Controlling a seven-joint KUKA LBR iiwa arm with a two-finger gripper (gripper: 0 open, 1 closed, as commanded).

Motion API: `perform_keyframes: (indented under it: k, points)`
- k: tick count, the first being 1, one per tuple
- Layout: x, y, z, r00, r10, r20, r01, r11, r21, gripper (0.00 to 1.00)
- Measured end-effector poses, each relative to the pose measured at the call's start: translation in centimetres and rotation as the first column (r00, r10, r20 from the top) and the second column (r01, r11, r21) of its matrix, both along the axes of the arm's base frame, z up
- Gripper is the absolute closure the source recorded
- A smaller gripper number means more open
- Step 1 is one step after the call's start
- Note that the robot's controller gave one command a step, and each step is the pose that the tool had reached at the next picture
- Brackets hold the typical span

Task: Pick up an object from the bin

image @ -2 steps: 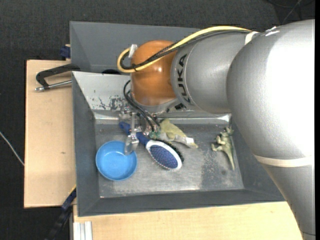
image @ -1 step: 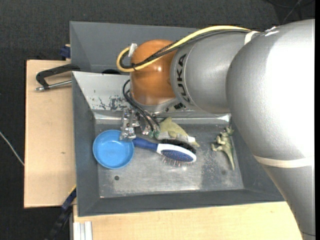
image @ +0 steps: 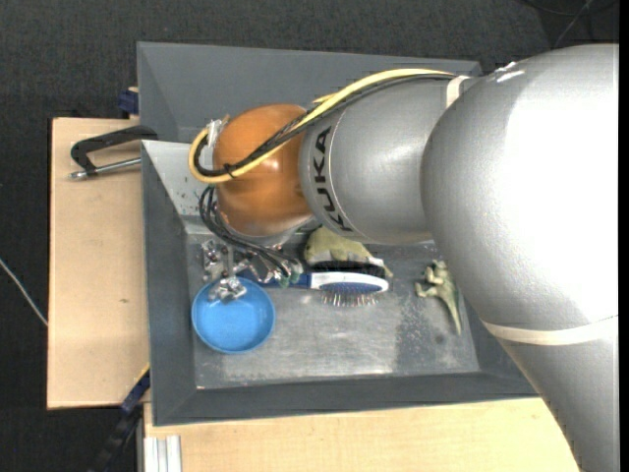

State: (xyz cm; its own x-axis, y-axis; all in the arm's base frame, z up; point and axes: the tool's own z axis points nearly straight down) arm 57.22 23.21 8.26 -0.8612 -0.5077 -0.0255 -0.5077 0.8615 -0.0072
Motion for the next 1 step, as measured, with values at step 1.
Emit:
perform_keyframes:
  k: [1]
  points:
    - [0.59, -0.60, 12.80, 1.000, 0.006, -0.010, -0.006, 1.000, 0.000, 1.00]
